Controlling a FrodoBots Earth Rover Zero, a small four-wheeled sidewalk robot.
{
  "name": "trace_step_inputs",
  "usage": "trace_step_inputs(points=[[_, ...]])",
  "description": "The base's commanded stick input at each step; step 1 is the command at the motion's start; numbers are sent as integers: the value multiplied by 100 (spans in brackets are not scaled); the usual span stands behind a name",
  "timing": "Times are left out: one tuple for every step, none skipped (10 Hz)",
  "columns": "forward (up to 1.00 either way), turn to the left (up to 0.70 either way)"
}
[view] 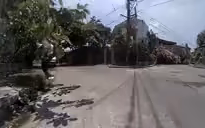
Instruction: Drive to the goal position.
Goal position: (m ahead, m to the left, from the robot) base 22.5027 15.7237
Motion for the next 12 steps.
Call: trace_step_inputs(points=[[100, 0], [100, 0], [100, 0], [100, 7], [100, 19], [100, 32], [100, 37], [100, 17], [100, 0], [100, 0], [100, 0], [100, -1]])
